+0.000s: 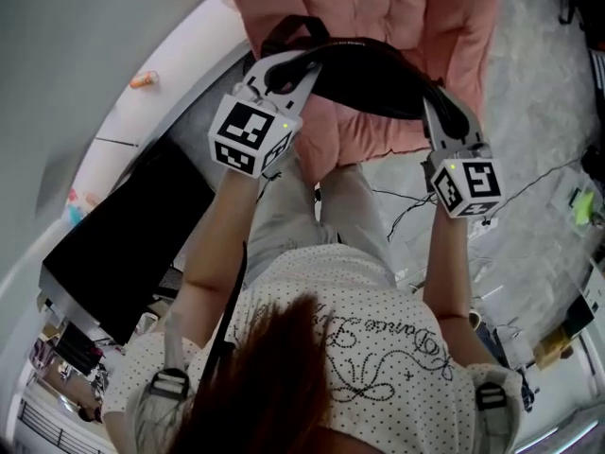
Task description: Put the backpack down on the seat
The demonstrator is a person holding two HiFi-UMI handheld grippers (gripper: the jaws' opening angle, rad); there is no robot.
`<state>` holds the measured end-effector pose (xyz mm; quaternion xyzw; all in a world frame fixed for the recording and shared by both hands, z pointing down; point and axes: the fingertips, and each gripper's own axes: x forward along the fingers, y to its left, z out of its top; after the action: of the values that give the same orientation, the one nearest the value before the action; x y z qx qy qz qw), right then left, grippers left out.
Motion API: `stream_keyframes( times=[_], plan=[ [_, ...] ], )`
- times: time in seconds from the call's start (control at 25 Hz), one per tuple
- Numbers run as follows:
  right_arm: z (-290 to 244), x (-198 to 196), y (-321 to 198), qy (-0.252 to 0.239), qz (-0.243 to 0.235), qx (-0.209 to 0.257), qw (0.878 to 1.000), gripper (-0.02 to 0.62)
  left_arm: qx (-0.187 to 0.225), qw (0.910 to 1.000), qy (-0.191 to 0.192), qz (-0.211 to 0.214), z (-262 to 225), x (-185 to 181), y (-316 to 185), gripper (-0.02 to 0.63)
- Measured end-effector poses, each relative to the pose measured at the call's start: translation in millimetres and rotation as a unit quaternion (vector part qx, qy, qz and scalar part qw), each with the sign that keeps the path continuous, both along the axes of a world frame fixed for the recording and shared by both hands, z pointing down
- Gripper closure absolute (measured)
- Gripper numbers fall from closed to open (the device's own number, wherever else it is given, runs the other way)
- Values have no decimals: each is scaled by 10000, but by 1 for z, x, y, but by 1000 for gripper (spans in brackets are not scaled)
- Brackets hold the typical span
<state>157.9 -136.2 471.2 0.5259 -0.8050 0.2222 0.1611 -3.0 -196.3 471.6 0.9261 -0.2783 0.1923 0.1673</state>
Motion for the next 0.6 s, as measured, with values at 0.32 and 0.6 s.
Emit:
stream_keyframes(
  times=[0.32,0.6],
  plan=[
    [77,54,-17,331,-312,-551,9974,531,-814,9965,8,-164,89,44,15,598],
    [157,72,-31,623,-715,-1133,9890,529,-1445,9884,-68,-463,171,61,19,598]
  ],
)
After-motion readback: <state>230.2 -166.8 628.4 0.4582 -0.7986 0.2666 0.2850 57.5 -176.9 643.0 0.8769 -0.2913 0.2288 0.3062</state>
